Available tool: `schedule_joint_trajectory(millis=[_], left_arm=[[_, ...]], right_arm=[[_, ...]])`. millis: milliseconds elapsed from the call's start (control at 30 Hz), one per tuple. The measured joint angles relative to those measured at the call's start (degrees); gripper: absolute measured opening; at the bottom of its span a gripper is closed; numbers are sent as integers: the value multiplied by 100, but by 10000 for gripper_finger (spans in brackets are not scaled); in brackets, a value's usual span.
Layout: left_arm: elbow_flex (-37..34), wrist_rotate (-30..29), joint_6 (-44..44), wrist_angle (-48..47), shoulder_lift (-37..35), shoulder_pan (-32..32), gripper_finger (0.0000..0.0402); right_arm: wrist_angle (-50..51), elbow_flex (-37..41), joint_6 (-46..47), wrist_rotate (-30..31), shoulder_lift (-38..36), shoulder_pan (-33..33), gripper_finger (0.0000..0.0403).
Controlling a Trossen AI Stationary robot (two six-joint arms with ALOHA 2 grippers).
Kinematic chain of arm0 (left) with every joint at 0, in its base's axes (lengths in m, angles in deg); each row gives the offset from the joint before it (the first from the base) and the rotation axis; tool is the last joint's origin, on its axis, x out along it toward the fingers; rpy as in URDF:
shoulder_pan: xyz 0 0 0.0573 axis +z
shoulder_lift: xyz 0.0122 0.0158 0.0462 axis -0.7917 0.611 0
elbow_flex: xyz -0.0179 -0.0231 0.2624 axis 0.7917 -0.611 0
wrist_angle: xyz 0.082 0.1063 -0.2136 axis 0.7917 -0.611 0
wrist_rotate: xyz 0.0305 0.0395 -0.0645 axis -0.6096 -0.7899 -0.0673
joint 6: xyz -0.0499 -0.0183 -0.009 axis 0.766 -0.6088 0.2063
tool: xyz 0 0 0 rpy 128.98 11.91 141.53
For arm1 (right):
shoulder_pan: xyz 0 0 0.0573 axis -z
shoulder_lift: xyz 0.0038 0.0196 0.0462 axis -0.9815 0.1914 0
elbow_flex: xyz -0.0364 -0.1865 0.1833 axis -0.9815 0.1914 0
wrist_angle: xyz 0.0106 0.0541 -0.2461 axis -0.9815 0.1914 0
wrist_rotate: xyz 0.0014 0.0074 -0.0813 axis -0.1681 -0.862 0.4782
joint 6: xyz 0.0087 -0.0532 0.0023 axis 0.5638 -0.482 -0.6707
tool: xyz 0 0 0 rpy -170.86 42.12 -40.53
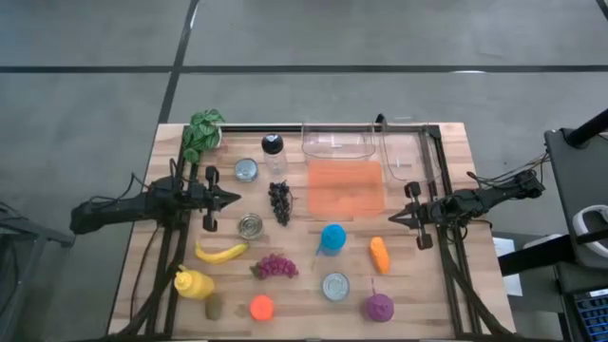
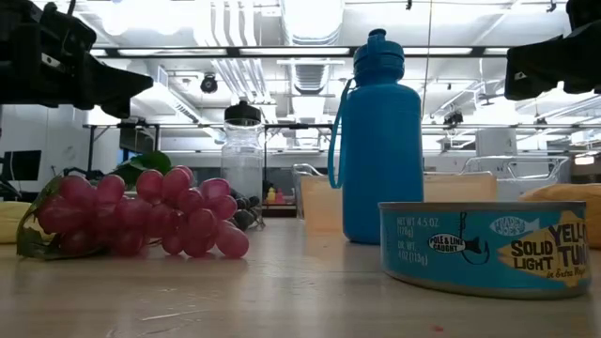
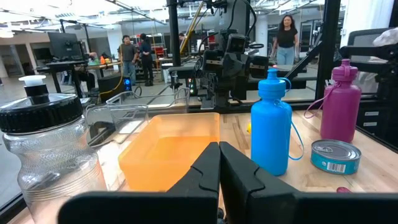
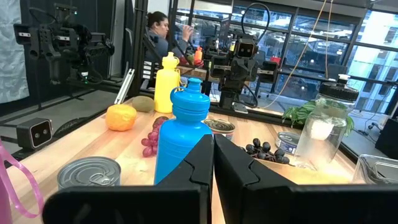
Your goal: Pick & Place Food Item
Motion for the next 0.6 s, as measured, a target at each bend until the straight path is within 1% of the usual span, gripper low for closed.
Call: schedule_joint_trajectory(millis=[333, 500, 600], left_arm=[[1, -1, 0, 1, 2, 0, 6], [1, -1, 1, 2, 1, 1, 6], [0, -1, 0, 1, 1, 1, 6]], right_arm=[[-1, 0, 1, -1, -1, 1, 8], [-18, 0, 197, -16, 0, 0, 8], [-77, 2, 35, -17, 0, 0, 8]])
